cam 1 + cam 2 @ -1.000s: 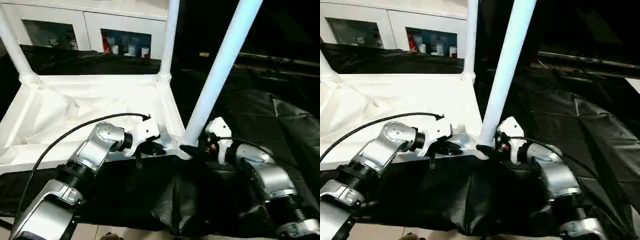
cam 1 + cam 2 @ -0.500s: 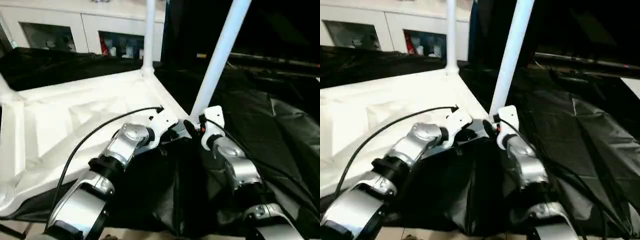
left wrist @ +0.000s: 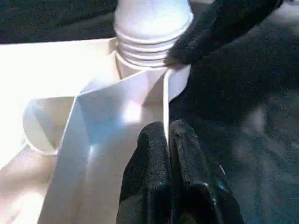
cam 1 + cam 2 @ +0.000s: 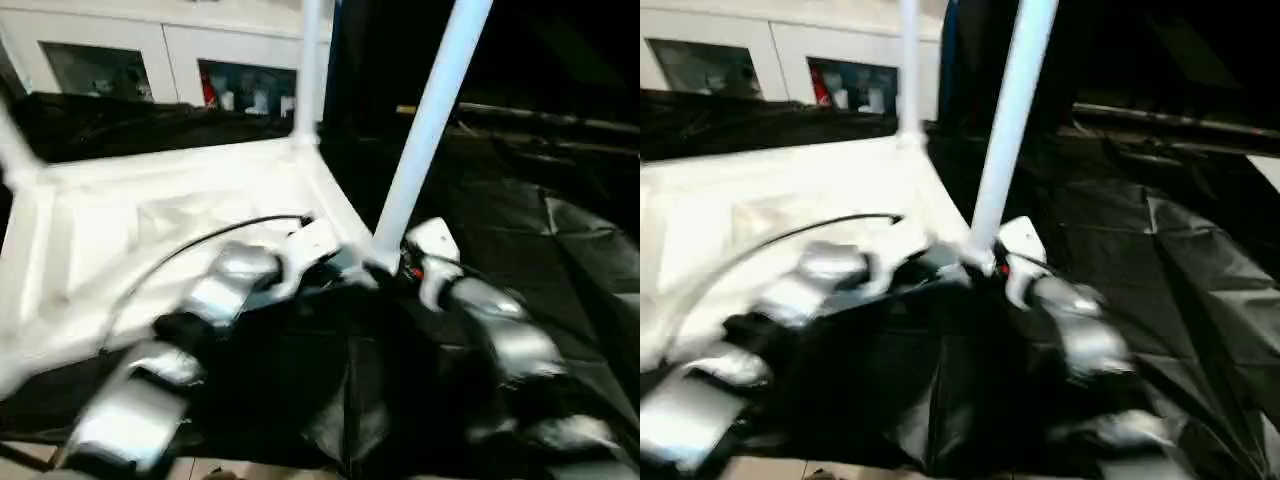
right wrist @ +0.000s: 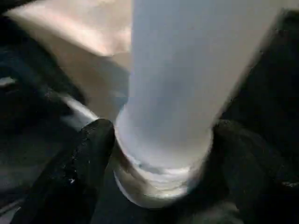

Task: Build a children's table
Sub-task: Rotate leg to tighten

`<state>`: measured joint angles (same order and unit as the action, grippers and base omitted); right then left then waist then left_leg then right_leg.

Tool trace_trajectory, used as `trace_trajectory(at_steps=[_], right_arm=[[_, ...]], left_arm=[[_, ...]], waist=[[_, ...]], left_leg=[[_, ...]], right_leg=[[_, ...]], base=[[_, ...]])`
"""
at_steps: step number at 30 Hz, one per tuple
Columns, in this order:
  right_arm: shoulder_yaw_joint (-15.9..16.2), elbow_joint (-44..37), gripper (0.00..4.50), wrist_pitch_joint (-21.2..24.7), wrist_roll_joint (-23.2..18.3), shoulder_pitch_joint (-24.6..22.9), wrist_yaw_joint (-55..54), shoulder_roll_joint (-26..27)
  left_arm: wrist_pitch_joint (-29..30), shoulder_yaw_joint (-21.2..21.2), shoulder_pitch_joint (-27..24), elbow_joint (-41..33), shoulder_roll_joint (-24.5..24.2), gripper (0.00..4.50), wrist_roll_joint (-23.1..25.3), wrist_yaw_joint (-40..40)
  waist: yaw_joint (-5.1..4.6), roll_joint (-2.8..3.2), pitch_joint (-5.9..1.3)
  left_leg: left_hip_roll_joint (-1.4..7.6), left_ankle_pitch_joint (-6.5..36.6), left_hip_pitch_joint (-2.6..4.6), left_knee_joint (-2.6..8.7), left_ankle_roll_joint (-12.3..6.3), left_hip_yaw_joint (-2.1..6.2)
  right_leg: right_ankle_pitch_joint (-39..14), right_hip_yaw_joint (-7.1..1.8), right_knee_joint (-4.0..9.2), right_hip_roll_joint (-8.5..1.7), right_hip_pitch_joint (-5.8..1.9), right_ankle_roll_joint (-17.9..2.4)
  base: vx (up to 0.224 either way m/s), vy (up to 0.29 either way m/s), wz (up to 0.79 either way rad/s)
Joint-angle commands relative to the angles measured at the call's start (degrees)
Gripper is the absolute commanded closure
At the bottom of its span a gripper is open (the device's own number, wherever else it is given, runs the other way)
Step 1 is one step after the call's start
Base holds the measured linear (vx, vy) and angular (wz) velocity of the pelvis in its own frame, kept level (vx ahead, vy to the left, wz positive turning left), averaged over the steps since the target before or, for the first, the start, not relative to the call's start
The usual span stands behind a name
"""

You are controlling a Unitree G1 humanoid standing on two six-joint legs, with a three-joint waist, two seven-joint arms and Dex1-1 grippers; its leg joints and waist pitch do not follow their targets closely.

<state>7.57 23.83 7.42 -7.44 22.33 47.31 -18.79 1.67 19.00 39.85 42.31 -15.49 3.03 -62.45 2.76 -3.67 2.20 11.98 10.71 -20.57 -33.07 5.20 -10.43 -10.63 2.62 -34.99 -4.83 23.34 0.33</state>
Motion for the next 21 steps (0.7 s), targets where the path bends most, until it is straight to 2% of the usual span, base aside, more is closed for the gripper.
trace_trajectory(at_steps=[1, 2, 4, 7, 11, 12, 13, 16, 21], right_arm=[[2.08, -5.03, 0.88, 1.36, -2.42, -1.08, 8.41, -3.95], [2.92, -6.12, 0.88, 1.5, -2.57, -1.69, 11.2, -5.82], [3.6, -6.94, 0.88, 1.75, -2.7, -2.15, 13.87, -7.49], [3.77, -7.45, 0.88, 2.24, -2.84, -2.27, 14.92, -8.05], [3.92, -6.2, 0.88, 2.97, -2.45, -1.36, 14.41, -6.67], [3.97, -6.26, 1.12, 3.37, -2.78, -1.26, 14.1, -6.52], [4.11, -6.67, 1.12, 3.79, -2.99, -1.28, 14.08, -6.29], [4.51, -7.08, 1.37, 4.31, -2.88, -1.38, 14.21, -5.78], [5.08, -6.96, 1.74, 4.26, -2.04, -1.95, 14.23, -5.53]], left_arm=[[-0.48, 1.76, -1.34, -1.47, -0.13, 4.5, -1.88, -5.38], [-0.22, 1.67, -1.58, -2.22, -0.79, 4.5, -2.74, -7.57], [0.22, 1.48, -1.74, -2.97, -1.46, 4.5, -3.61, -9.84], [0.46, 1.33, -1.98, -3.73, -2.01, 4.5, -4.09, -11.33], [0.52, 0.45, -2.08, -4.3, -1.99, 4.5, -4.24, -11.9], [0.48, 0.36, -2.05, -4.31, -1.93, 4.5, -4.15, -11.61], [0.63, 0.24, -2.12, -4.48, -1.94, 4.5, -4.26, -11.58], [0.86, 0.07, -2.19, -4.65, -1.94, 4.5, -4.41, -11.48], [0.32, -0.21, -2.09, -4.14, -1.72, 4.5, -3.85, -10.53]], waist=[[0.0, 0.01, -3.0], [0.42, -0.09, -3.09], [0.66, 0.06, -3.09], [0.5, -0.08, -3.13], [0.54, -0.02, -2.89], [0.53, -0.04, -2.85], [0.56, -0.26, -2.86], [0.59, -0.09, -2.89], [0.63, -0.19, -2.93]], left_leg=[[1.3, 11.5, 0.08, 3.6, -4.21, -0.02], [1.41, 10.04, 0.19, 3.46, -4.61, 0.0], [1.44, 8.73, 0.13, 3.35, -5.57, -0.13], [1.24, 8.89, 0.17, 3.2, -5.49, -0.29], [1.39, 11.89, 0.44, 3.45, -3.87, -0.34], [1.4, 12.44, 0.43, 3.54, -3.4, -0.3], [1.41, 12.49, 0.43, 3.55, -3.08, -0.3], [1.4, 12.0, 0.44, 3.55, -2.96, -0.29], [1.3, 11.19, 0.34, 3.45, -3.17, -0.35]], right_leg=[[-10.12, -2.02, 4.36, -2.46, -2.5, -11.91], [-7.16, -1.99, 3.9, -2.44, -2.85, -12.85], [-3.38, -2.06, 3.49, -2.49, -2.87, -14.15], [-3.34, -2.01, 3.48, -2.55, -2.91, -14.96], [-9.46, -2.09, 4.1, -2.74, -2.68, -13.8], [-10.71, -2.1, 4.18, -2.76, -2.67, -13.29], [-11.29, -2.1, 4.24, -2.75, -2.67, -12.85], [-10.77, -2.15, 4.13, -2.74, -2.62, -12.52], [-9.75, -2.14, 4.02, -2.72, -2.74, -12.53]], base=[[0.0, 0.0, 0.0], [0.0, 0.0, 0.0], [0.0, 0.0, 0.0], [0.0, 0.0, 0.0], [0.0, 0.0, 0.0], [0.0, 0.0, 0.0], [0.0, 0.0, 0.0], [0.0, 0.0, 0.0], [0.0, 0.0, 0.0]])
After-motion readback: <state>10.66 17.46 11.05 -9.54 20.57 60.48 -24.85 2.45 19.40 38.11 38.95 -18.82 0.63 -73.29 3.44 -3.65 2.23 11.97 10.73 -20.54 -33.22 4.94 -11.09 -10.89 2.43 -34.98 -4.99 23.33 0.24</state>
